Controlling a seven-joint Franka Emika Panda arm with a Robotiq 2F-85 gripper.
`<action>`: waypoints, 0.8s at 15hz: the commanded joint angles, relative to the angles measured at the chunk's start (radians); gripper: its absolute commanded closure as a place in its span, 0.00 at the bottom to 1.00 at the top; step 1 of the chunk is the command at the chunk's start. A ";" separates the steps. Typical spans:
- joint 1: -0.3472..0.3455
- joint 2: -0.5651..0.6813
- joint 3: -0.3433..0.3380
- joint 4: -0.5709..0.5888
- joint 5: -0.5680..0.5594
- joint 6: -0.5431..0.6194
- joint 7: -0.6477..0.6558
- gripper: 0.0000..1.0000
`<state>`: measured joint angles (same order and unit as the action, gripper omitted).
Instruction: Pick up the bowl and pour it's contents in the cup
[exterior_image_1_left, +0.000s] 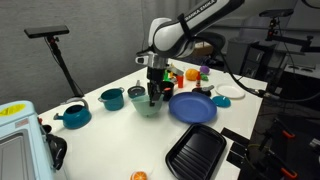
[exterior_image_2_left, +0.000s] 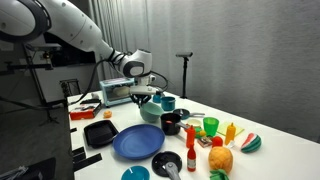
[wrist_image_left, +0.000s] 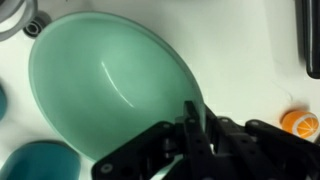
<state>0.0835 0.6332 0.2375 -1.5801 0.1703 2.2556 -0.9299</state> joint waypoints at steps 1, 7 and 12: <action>-0.002 -0.039 0.027 -0.106 -0.031 0.111 -0.043 0.98; 0.002 -0.044 0.041 -0.138 -0.062 0.090 -0.029 0.98; -0.013 -0.136 0.031 -0.194 -0.056 -0.034 -0.008 0.98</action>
<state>0.0835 0.5628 0.2750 -1.7041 0.1237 2.2994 -0.9540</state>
